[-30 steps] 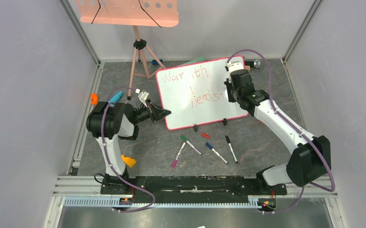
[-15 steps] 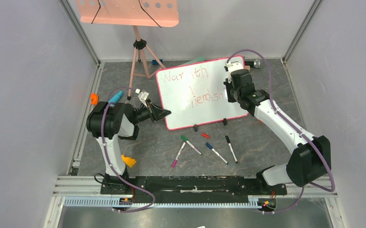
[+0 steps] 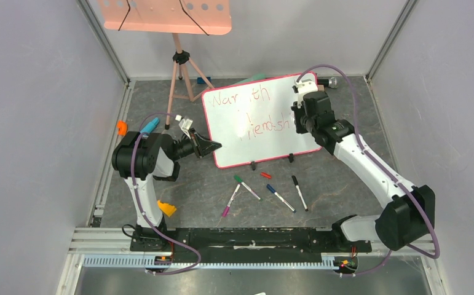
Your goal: Write a sentence on the whiteboard
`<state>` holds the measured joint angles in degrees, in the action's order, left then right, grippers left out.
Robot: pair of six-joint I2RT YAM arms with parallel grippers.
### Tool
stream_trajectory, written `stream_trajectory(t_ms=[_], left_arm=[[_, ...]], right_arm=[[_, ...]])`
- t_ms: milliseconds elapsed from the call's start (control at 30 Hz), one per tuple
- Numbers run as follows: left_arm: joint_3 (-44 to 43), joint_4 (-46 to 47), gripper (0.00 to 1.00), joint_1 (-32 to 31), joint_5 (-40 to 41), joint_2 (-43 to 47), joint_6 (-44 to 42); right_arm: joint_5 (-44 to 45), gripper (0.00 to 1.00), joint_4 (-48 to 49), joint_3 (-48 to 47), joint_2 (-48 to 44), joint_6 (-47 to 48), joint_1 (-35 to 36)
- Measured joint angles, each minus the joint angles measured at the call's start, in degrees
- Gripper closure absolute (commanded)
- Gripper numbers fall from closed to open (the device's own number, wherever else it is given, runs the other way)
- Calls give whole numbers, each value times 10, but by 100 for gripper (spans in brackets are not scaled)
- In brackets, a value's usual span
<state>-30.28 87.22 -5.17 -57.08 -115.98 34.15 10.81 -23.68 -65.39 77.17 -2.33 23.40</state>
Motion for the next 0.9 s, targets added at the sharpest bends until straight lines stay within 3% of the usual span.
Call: stream_trajectory(t_ms=[900], left_arm=[[0,0,97,0,0,0,0]], right_arm=[[14,100,-7,15,21,4,0]])
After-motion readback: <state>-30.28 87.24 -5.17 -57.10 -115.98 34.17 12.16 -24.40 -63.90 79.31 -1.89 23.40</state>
